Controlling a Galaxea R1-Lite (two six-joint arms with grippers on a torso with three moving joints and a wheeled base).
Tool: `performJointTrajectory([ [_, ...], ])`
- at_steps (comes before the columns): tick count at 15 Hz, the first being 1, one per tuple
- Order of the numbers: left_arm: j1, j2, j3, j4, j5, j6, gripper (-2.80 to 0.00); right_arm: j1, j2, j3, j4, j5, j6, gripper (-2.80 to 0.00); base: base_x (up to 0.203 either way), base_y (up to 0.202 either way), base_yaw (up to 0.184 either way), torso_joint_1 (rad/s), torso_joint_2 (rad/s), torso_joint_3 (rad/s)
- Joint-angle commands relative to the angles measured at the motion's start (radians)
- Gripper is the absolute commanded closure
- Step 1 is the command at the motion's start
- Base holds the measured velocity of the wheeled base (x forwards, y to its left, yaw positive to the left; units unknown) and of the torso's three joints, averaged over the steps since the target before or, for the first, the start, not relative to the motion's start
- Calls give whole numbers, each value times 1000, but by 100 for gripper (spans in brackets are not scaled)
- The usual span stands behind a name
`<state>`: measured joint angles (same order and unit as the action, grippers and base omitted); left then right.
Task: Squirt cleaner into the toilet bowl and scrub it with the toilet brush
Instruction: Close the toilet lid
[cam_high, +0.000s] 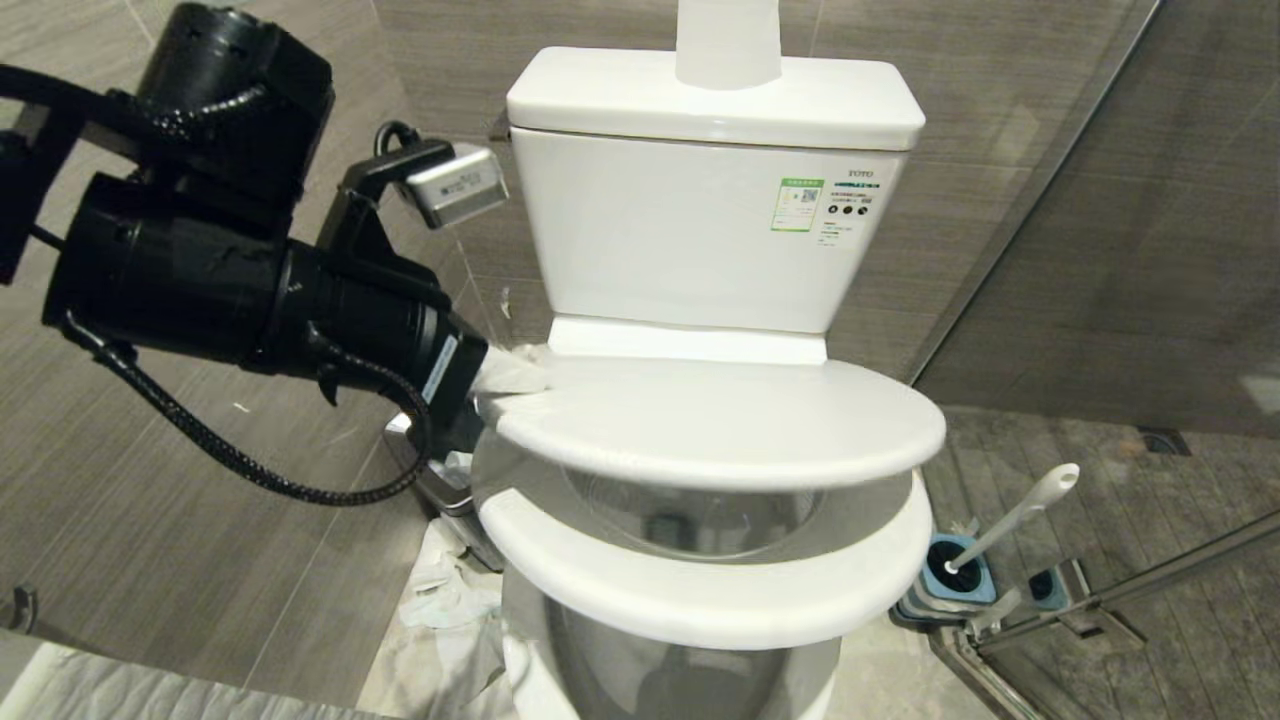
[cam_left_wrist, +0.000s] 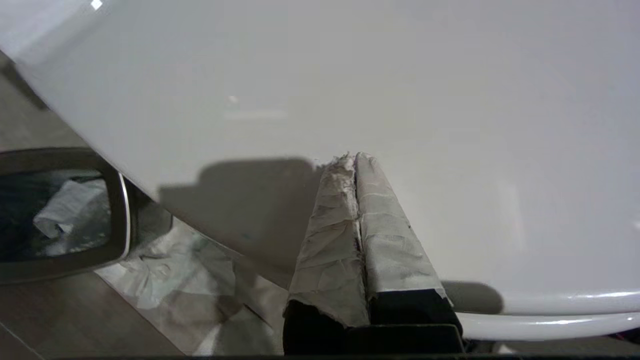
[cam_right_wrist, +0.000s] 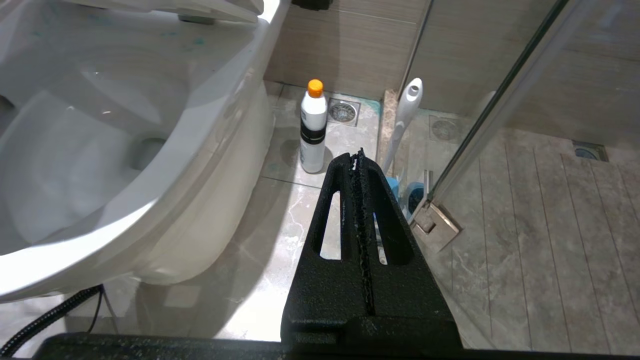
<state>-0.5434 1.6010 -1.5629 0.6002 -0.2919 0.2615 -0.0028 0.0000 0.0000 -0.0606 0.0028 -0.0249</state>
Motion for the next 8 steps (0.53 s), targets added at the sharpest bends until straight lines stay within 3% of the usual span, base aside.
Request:
performJointTrajectory([
  [1,-10,-12,82,6,-4,-3,0,0,2,25,-1,0,-1,0,0,0,0,0,0,0],
  [4,-12,-12,164,4,-4,-27,0,0,2,25,-1,0,-1,0,0,0,0,0,0,0],
  [8,-10,7,179,0,0,-114,0,0,1,25,-1,0,-1,0,0,0,0,0,0,0],
])
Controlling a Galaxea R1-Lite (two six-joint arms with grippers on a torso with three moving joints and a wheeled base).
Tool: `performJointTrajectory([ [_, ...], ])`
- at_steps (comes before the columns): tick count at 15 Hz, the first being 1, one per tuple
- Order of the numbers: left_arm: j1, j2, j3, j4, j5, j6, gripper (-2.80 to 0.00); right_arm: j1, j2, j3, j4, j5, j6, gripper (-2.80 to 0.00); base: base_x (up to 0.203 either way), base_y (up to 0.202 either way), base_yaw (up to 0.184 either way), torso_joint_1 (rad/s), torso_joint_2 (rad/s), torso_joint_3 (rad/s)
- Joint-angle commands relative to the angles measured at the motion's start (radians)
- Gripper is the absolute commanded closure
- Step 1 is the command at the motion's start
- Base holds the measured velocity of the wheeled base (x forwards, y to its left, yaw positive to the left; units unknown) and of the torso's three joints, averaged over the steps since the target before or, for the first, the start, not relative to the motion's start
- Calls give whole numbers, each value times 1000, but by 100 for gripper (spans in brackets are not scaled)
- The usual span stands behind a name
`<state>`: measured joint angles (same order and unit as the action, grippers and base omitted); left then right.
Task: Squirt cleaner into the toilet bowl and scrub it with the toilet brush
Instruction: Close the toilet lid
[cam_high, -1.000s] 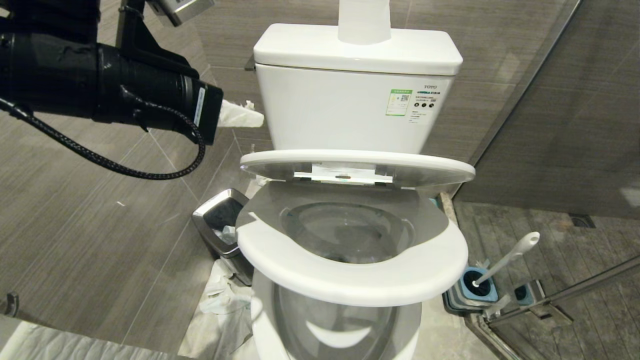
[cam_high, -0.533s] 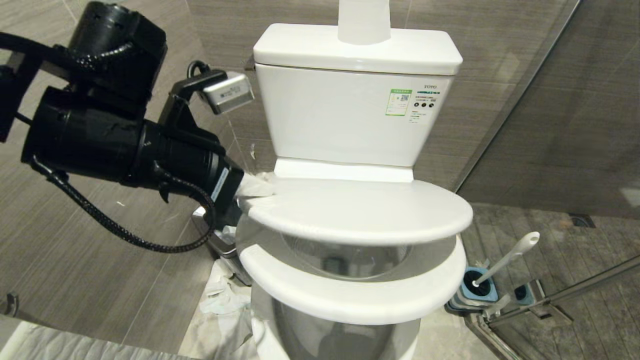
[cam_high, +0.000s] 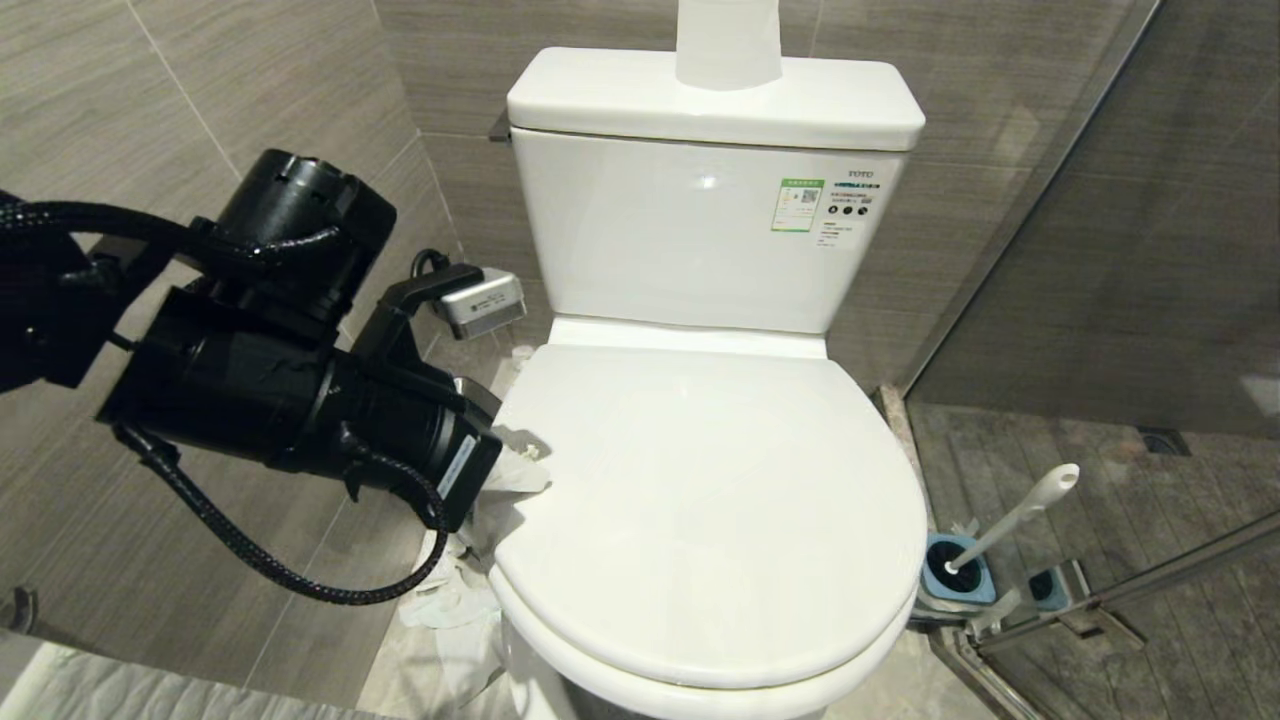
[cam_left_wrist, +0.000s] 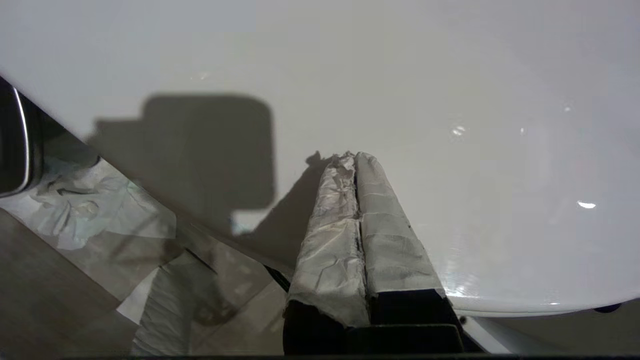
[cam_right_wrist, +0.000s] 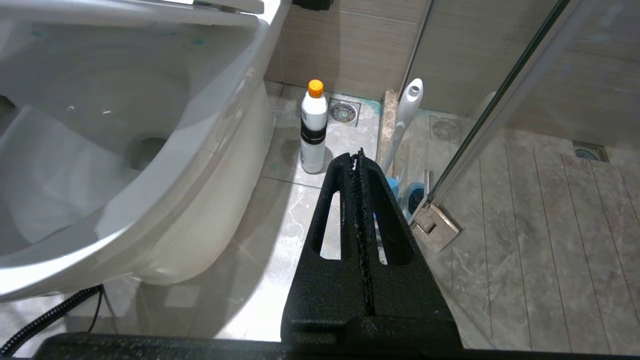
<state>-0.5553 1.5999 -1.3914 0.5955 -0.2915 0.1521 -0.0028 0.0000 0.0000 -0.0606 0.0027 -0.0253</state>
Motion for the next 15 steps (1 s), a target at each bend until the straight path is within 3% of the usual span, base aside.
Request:
performJointTrajectory([
  [1,3,10,13,4,1,-13,0,0,2,25,-1,0,-1,0,0,0,0,0,0,0],
  [5,3,29,55,-8,10,-102,0,0,0,25,-1,0,-1,0,0,0,0,0,0,0],
  [8,0,57,114,-140,54,-181,0,1,2,25,-1,0,-1,0,0,0,0,0,0,0],
  [12,0,91,218,-376,105,-190,0,0,2,25,-1,0,0,0,0,0,0,0,0,0],
  [15,0,104,288,-485,133,-190,0,0,2,25,-1,0,-1,0,0,0,0,0,0,0],
])
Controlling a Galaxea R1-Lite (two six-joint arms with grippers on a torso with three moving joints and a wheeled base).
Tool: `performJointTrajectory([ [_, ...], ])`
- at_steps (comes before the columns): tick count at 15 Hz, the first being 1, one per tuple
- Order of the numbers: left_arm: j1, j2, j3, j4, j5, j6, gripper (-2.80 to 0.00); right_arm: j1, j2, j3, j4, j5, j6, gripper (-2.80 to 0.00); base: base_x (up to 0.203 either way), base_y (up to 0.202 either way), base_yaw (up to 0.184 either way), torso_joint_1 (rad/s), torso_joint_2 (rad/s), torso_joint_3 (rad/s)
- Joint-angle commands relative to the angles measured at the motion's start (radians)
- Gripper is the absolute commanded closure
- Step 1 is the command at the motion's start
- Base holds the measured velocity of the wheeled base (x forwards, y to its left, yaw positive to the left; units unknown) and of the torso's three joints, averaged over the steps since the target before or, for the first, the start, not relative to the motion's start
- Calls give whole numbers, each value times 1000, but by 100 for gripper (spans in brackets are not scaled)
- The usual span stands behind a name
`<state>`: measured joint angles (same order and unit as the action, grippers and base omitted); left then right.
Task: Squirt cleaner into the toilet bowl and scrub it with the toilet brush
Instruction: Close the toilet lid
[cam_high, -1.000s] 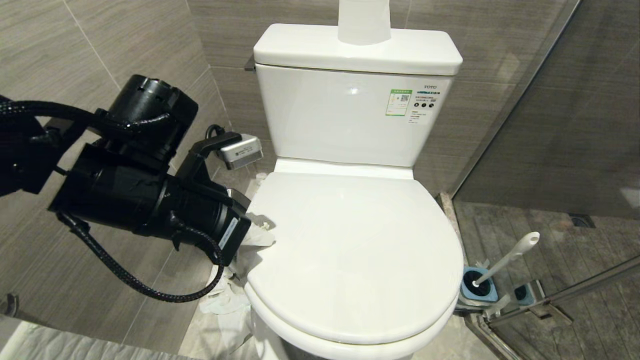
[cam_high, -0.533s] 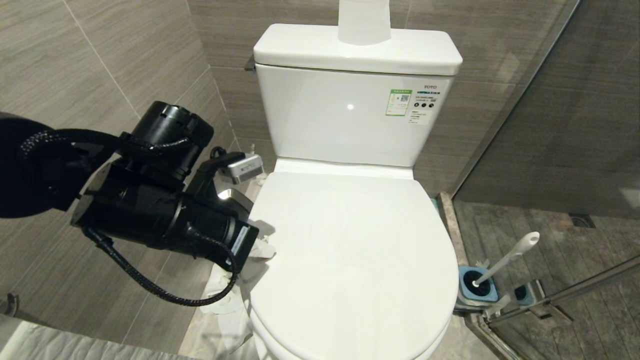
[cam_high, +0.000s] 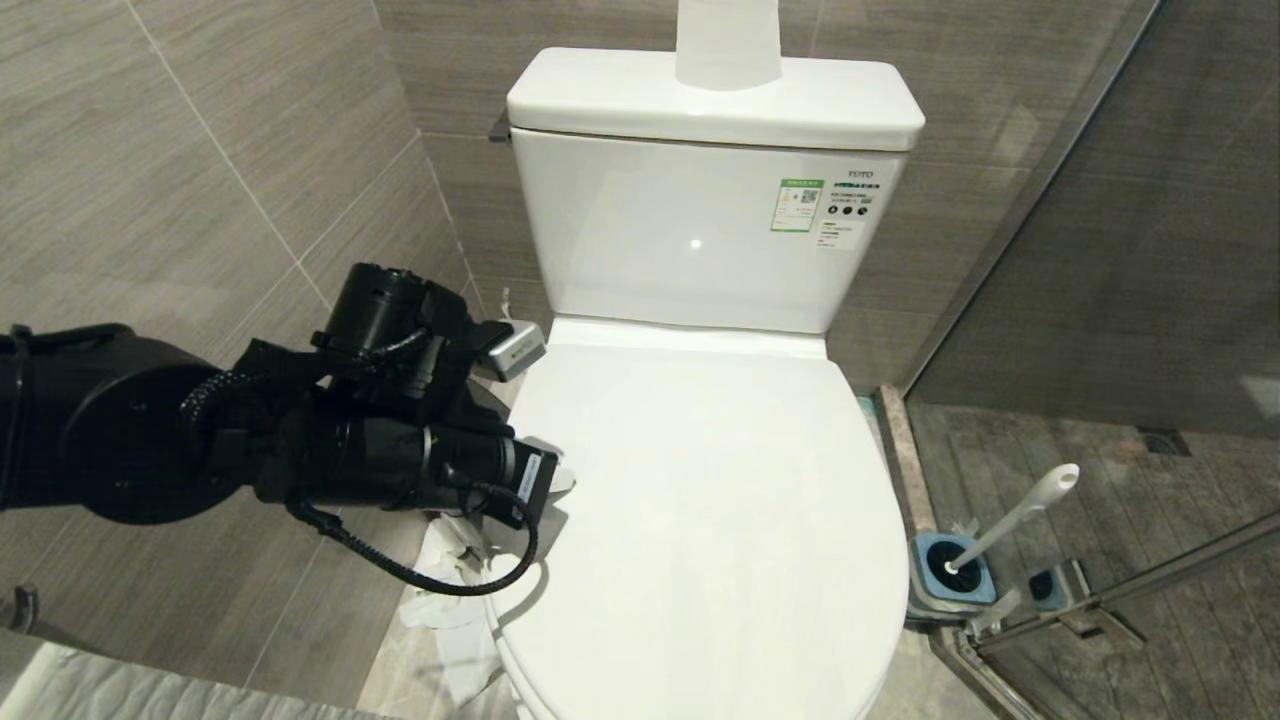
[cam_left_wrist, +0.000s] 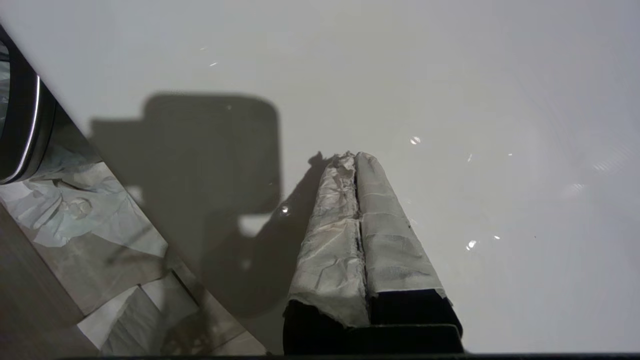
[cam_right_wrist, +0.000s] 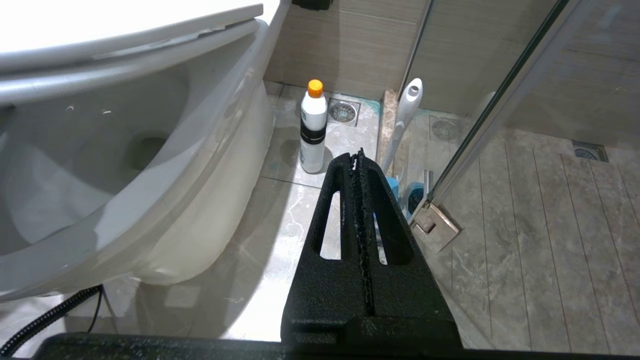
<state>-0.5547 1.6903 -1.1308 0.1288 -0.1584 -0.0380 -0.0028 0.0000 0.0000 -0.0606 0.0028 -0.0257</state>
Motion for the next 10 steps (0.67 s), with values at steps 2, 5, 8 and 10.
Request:
performJointTrajectory([
  [2,-1,14,80,-85,28,-7,0,0,2,25,-1,0,0,0,0,0,0,0,0,0],
  [5,-2,22,154,-181,56,-34,0,1,1,25,-1,0,0,0,0,0,0,0,0,0],
  [8,-2,41,212,-276,84,-74,0,1,2,25,-1,0,0,0,0,0,0,0,0,0],
  [10,-7,65,251,-363,113,-118,0,0,0,25,-1,0,0,0,0,0,0,0,0,0],
])
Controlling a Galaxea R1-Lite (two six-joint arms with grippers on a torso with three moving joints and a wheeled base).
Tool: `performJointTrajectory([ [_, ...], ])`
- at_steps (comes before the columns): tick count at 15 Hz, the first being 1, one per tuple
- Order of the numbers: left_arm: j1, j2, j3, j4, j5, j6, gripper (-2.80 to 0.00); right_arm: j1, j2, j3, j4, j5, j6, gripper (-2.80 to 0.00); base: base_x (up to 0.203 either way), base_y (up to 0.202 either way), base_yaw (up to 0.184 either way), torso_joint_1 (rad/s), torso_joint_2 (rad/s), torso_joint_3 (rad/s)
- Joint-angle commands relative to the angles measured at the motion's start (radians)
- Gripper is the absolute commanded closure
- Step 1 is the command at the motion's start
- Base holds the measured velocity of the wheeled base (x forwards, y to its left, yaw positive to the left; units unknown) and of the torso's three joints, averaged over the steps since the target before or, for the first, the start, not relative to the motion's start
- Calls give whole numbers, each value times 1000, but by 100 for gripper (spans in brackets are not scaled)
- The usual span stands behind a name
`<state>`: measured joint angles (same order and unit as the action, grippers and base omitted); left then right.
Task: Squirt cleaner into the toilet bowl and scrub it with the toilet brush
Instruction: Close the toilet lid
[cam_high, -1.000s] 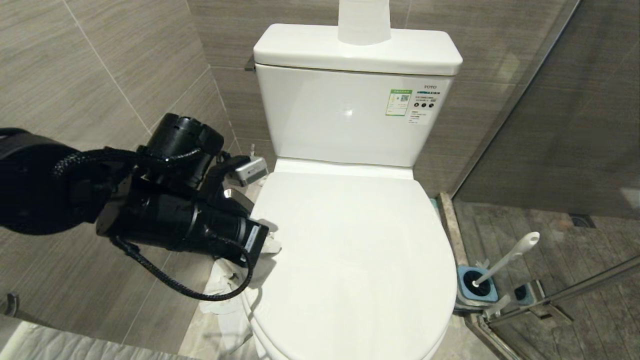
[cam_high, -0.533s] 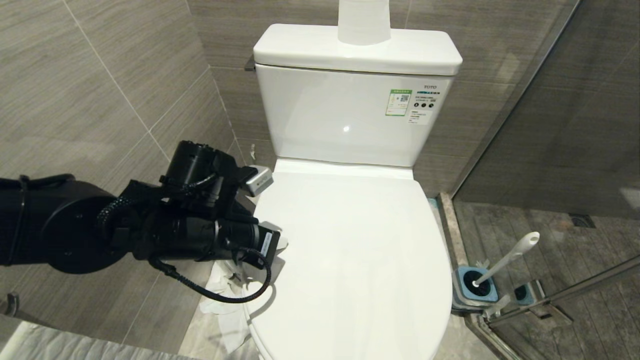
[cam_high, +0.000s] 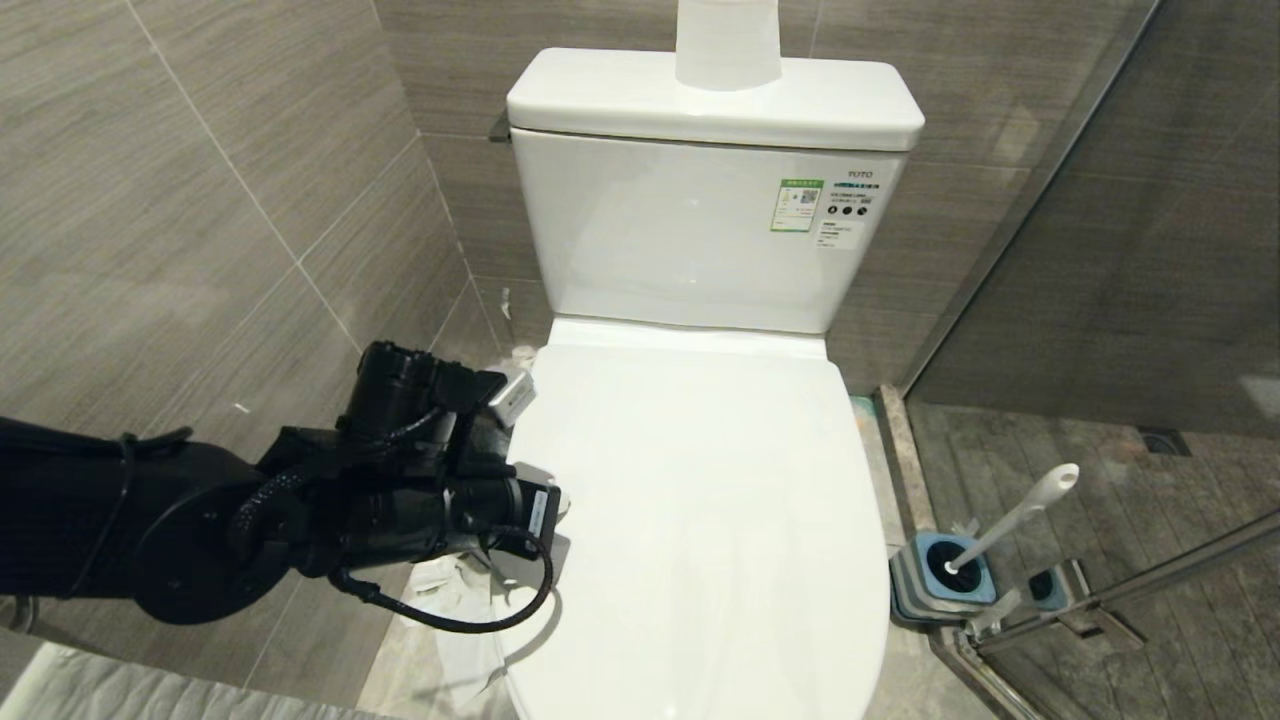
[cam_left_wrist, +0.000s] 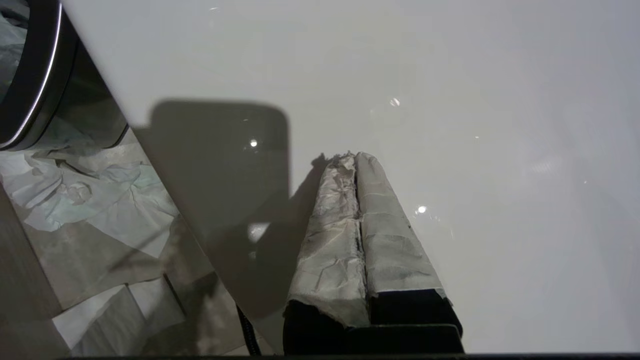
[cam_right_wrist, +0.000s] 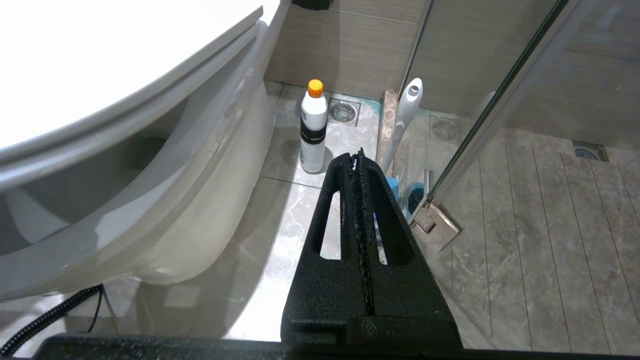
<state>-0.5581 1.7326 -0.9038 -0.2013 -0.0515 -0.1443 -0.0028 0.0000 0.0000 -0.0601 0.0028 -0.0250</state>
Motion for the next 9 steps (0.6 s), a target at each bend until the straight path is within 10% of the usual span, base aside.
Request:
performJointTrajectory([
  [1,-10,33,43,-82,23,-41,0,0,2,25,-1,0,-1,0,0,0,0,0,0,0],
  [9,-16,182,80,-370,84,-110,0,0,2,25,-1,0,-1,0,0,0,0,0,0,0],
])
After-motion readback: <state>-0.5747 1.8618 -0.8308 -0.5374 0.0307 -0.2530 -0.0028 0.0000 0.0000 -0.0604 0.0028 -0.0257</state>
